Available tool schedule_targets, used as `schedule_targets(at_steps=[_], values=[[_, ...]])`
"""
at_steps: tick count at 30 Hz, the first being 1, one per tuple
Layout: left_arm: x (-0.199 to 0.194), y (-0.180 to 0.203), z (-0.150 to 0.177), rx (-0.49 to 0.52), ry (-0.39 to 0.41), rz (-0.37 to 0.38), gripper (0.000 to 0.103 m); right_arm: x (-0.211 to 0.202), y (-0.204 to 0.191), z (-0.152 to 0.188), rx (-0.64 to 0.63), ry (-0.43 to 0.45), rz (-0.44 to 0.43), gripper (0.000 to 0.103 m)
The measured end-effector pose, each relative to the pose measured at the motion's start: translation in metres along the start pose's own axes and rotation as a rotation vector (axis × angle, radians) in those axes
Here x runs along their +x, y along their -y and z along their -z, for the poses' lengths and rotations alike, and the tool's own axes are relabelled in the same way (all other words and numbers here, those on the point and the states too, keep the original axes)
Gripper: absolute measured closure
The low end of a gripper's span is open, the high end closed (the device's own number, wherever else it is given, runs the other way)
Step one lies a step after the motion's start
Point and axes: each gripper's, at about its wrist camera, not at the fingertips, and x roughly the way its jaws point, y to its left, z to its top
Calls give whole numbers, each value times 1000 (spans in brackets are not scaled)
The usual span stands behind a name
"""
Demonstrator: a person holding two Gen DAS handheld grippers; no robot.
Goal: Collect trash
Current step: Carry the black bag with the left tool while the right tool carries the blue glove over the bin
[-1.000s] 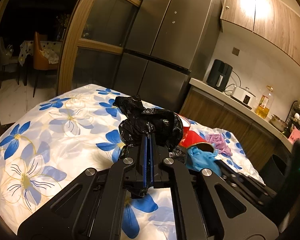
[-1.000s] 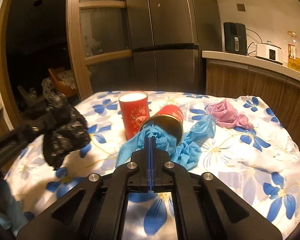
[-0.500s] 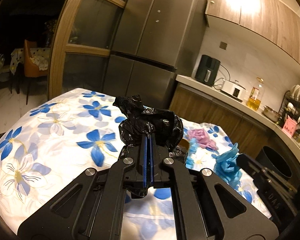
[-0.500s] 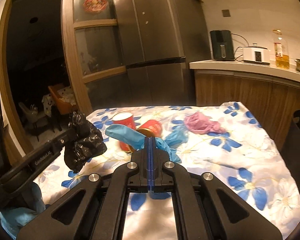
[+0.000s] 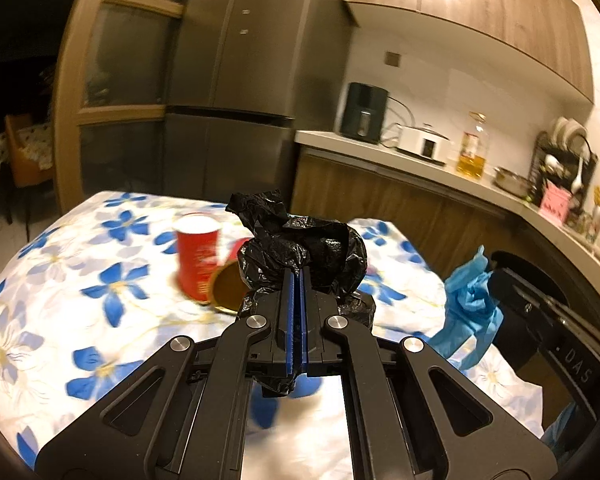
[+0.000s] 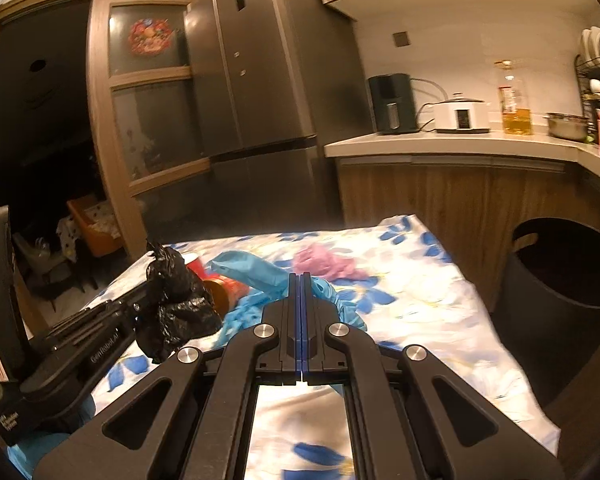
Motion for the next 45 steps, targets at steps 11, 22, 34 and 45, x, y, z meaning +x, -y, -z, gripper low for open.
schedule_targets(at_steps=[11, 22, 34, 45], values=[[18, 78, -8, 104, -1, 107, 102, -28, 57, -15, 39, 56, 119, 102], [38, 150, -13, 199, 3, 211, 102, -53, 112, -35, 71, 120, 253, 102], [59, 236, -20, 279, 24, 336, 102, -74, 181, -54, 149, 186, 402, 102], [82, 297, -26, 313, 31, 411, 102, -82, 233, -69, 207, 215, 486, 102]])
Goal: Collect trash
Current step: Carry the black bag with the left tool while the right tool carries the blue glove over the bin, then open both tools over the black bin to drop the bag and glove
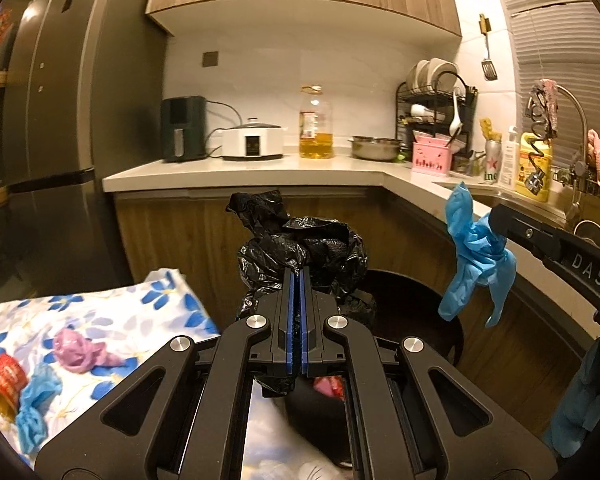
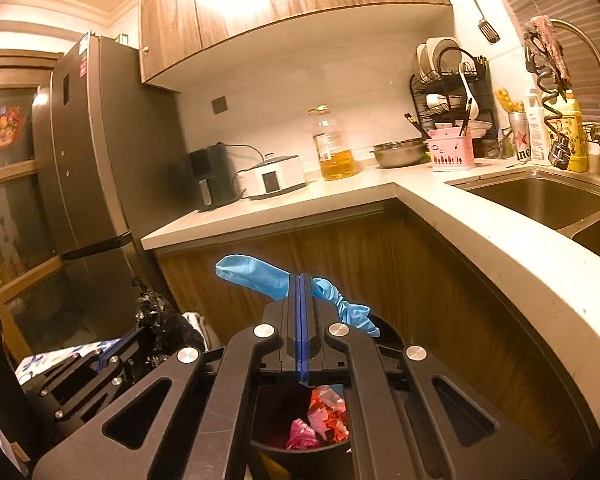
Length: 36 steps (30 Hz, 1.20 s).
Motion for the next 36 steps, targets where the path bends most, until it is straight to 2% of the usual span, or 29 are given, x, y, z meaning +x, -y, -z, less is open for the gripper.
schedule_targets(at_steps=[8, 36], values=[[20, 17, -1, 24, -1, 34, 102, 12, 8, -1, 1, -15, -1, 102], [54, 27, 6, 25, -18, 116, 100, 36, 17, 1, 13, -62, -36, 102]])
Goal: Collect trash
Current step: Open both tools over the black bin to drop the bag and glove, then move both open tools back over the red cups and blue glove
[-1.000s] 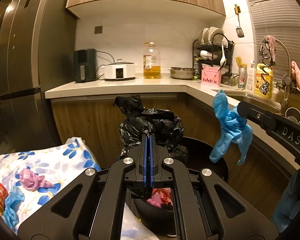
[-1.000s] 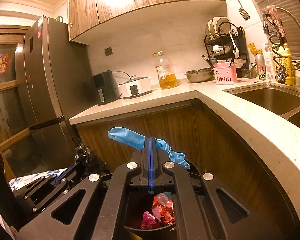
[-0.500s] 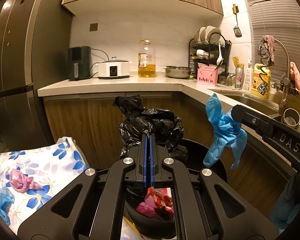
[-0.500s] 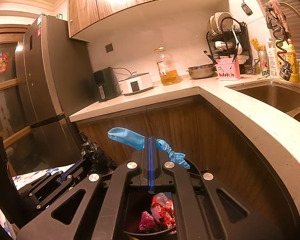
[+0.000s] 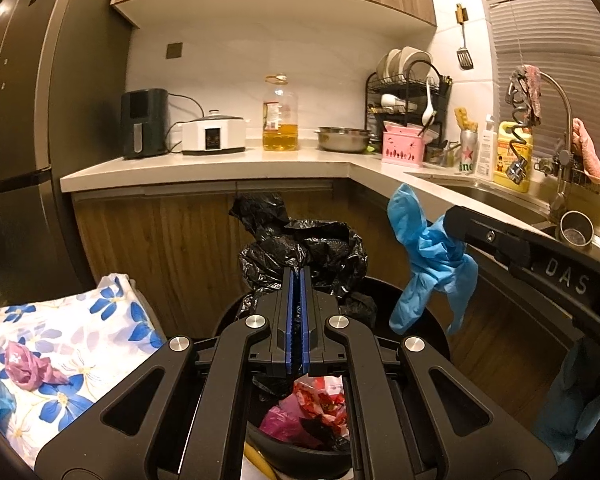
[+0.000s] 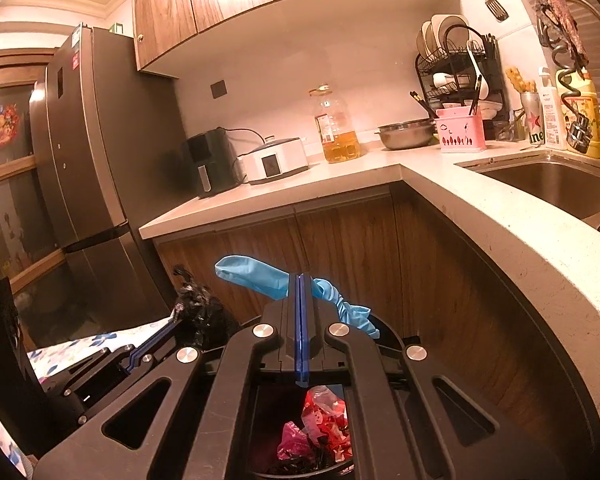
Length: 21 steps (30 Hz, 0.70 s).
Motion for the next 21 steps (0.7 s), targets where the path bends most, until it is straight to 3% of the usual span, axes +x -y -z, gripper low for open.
schedule_targets(at_steps=[3, 5, 7, 13, 17, 21], values=[[3, 1, 3, 3, -11, 8, 95, 3, 3, 0, 6, -6, 7, 100], [5, 2, 5, 8, -22, 12, 89, 4, 7, 0, 21, -14, 8, 91], [6, 2, 7, 12, -23, 8, 71, 5, 8, 0, 30, -15, 9, 80], [-5, -10, 10, -28, 9, -32, 33, 1, 13, 3, 39, -15, 23, 75], [-17, -17, 14, -37, 14, -62, 24, -7, 9, 7, 32, -2, 46, 48], [-35, -25, 23, -46, 23, -107, 15, -18, 2, 17, 9, 22, 85, 30]])
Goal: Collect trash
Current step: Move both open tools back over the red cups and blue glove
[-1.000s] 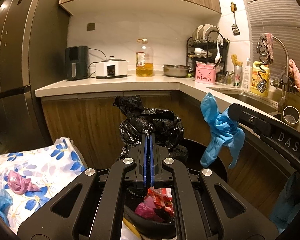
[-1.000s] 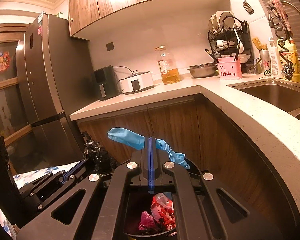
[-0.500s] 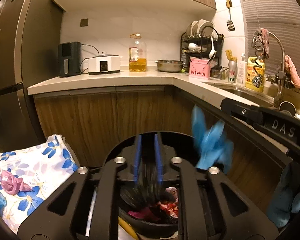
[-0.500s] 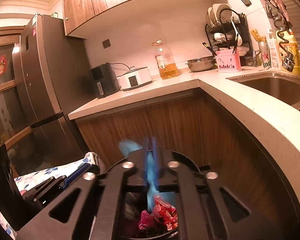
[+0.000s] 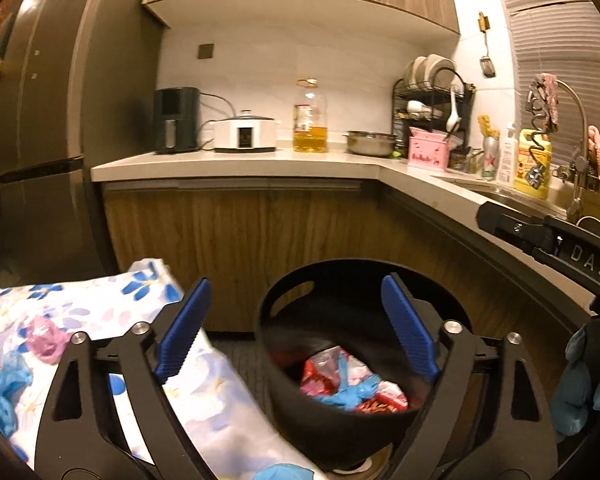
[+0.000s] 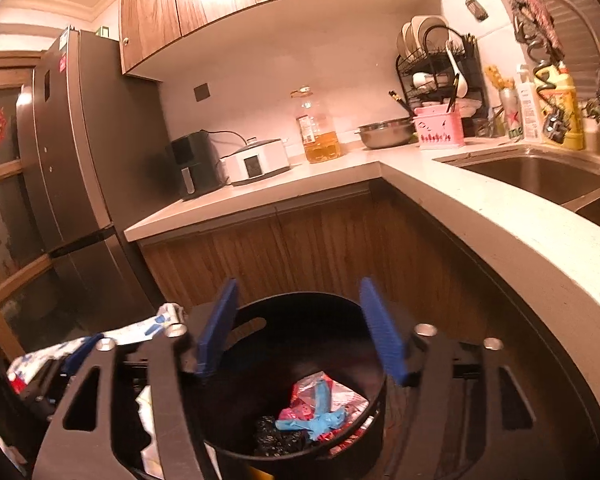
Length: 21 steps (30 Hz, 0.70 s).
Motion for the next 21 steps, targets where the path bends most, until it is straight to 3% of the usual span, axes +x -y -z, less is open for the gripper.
schedule_targets(at_steps=[5, 11, 21], values=[[-30, -19, 11, -30, 22, -75, 13, -11, -4, 9, -10, 15, 42, 23], [-72, -57, 24, -88, 63, -206, 13, -26, -14, 18, 19, 26, 48, 22], [-139, -137, 55, -171, 88, -439, 13, -44, -75, 52, -15, 11, -51, 22]])
